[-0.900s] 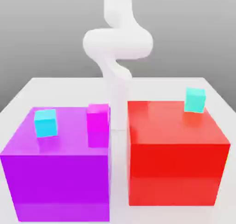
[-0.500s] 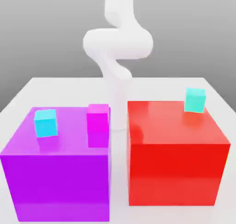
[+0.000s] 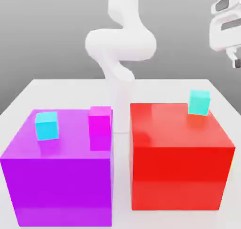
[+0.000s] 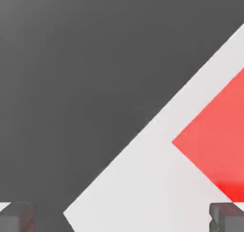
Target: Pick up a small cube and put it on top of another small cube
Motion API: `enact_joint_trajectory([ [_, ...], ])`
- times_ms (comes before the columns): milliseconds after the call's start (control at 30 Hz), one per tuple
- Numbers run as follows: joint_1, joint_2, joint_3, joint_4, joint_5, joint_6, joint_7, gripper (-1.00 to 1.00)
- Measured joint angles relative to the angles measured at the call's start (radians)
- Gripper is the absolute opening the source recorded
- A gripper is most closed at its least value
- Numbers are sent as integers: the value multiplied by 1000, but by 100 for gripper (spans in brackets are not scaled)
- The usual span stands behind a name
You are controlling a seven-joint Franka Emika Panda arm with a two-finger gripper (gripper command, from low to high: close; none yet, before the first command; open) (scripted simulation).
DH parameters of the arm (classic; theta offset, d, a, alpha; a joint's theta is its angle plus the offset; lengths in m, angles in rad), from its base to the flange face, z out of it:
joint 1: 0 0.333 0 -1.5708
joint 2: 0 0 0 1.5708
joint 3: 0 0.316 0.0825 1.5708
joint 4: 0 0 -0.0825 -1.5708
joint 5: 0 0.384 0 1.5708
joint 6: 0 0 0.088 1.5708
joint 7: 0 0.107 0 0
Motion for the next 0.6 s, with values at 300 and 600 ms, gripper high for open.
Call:
enact_joint_trajectory([
  [300,-180,171,340,-71,49,111,440,0],
  [600,-676,203,994,-124,312,189,721,0],
])
